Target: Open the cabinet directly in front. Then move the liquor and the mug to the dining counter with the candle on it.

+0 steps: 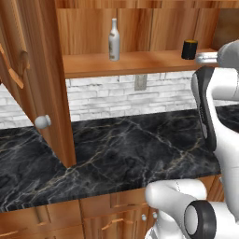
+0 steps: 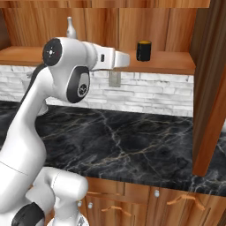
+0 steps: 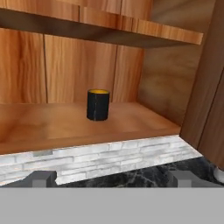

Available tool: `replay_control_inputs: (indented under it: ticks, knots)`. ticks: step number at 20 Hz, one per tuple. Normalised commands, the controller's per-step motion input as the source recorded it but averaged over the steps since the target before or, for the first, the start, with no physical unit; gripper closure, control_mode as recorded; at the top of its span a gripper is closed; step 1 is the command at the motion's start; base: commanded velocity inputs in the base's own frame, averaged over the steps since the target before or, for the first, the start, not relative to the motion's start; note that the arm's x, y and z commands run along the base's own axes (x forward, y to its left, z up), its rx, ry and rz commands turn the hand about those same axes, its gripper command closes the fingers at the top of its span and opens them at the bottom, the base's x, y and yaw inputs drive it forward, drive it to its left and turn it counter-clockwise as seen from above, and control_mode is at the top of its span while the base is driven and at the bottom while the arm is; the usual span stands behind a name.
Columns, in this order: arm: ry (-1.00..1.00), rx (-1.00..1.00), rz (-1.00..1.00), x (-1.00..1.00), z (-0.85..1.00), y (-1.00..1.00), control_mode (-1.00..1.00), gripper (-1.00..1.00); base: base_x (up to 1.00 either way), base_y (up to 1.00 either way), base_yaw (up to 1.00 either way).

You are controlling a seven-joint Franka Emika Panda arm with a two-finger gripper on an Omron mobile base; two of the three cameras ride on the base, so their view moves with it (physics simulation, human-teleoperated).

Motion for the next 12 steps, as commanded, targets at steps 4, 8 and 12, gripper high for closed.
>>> replay_control_inputs:
  ticks: [4,8,12]
  knots:
    - [0.13,0.00,-0.01,0.06,0.00,0.00,-1.00,-1.00,0.00,0.00,0.00]
    - [0.01,0.00,0.00,0.12,-0.03,0.00,-1.00,-1.00,0.00,0.00,0.00]
    - [0.00,0.00,0.00,0.20,-0.21,0.00,-1.00,-1.00,0.00,0.00,0.00]
